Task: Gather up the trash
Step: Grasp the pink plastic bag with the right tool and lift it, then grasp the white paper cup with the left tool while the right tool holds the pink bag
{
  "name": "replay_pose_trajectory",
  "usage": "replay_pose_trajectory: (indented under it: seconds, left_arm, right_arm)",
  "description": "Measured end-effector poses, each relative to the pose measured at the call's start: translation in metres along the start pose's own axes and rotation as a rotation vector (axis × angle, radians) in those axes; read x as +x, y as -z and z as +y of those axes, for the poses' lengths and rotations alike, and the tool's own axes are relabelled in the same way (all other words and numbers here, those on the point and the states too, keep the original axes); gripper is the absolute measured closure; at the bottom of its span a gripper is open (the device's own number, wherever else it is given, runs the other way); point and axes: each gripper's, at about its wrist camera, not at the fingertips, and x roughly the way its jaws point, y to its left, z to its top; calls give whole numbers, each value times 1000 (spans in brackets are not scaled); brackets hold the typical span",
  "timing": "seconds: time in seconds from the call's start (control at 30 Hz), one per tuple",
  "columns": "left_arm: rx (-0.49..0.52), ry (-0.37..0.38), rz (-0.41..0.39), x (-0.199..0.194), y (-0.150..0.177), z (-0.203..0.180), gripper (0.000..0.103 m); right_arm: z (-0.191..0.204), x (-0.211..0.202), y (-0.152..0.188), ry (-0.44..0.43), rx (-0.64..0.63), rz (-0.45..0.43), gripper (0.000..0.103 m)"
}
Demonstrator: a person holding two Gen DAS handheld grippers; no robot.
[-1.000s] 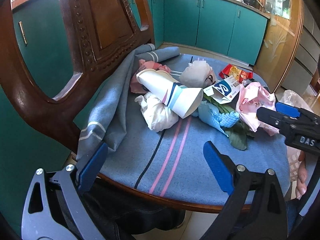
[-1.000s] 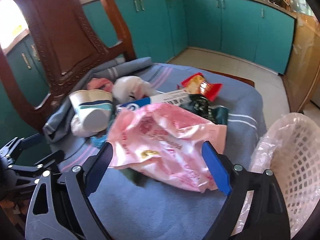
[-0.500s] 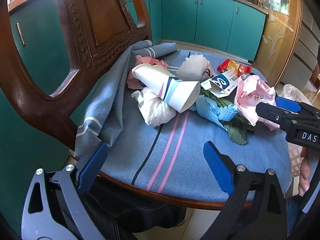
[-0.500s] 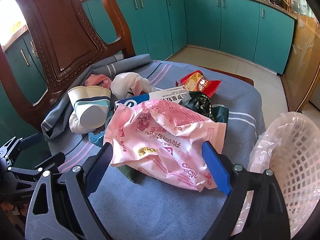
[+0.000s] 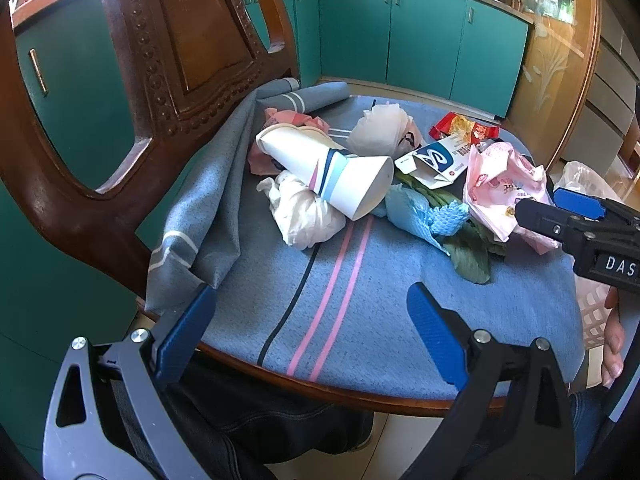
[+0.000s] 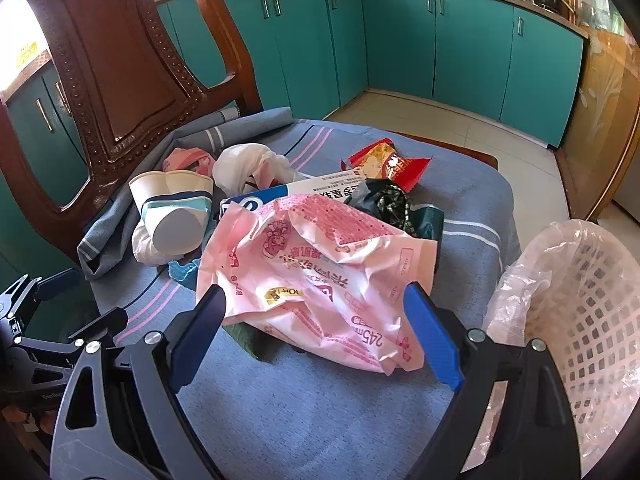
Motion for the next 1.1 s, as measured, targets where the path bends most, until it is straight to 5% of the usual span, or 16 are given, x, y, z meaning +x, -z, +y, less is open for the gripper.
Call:
replay_pose_trajectory:
  seconds: [0.37, 0.77, 0.87, 0.93, 1.1]
  left_arm:
    - [-14, 22, -21, -5, 0, 0, 7]
    - [-26, 37, -27, -1, -4, 7, 7]
    - [-54, 52, -46, -1, -13, 14, 7]
    - [-82, 69, -55, 2, -23, 19, 7]
    - [-148, 100, -61, 22, -54, 28, 7]
  right_arm:
    - [-27, -10, 2, 64, 48, -5, 15]
    - [-20, 30, -2, 49, 87, 43, 15]
    - [-15, 30, -1, 53, 56, 41, 29]
    - [-13, 26, 0, 10, 52, 44, 49]
    - [-11, 18, 5, -9, 33, 42, 61]
